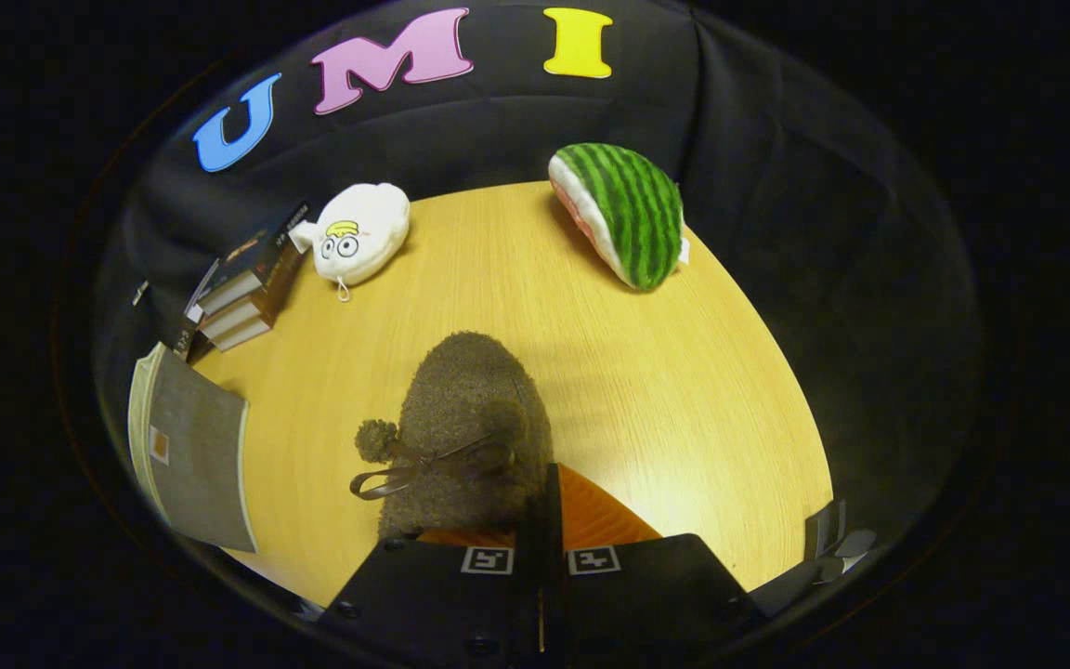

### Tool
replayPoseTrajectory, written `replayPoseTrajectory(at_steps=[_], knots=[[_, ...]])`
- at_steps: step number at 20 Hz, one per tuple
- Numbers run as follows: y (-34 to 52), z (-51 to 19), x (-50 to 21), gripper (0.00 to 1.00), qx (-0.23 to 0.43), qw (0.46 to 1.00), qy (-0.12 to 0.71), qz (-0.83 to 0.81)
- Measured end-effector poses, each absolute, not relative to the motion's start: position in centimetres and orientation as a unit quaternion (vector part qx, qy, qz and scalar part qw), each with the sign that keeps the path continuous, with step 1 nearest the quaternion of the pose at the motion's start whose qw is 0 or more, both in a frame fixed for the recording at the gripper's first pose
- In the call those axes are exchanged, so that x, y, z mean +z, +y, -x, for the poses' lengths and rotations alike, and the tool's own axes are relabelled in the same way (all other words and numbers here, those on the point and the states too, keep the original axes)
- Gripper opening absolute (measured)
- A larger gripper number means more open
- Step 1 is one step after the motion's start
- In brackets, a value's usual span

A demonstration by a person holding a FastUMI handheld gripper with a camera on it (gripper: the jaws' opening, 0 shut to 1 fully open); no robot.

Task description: Open the storage box then place both shoes into the box .Put the left shoe in first, then the right shoe, with the right side of both shoes facing outward in a uniform manner.

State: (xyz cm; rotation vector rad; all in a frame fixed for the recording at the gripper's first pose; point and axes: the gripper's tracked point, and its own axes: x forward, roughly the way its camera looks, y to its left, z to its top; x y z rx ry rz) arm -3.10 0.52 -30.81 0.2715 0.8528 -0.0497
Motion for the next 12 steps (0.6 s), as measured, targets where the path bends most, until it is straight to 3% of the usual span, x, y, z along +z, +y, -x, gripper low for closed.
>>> replayPoseTrajectory(at_steps=[12], knots=[[16.1, 2.1, -14.9, 0.07, 0.059, 0.917, 0.355, -0.169]])
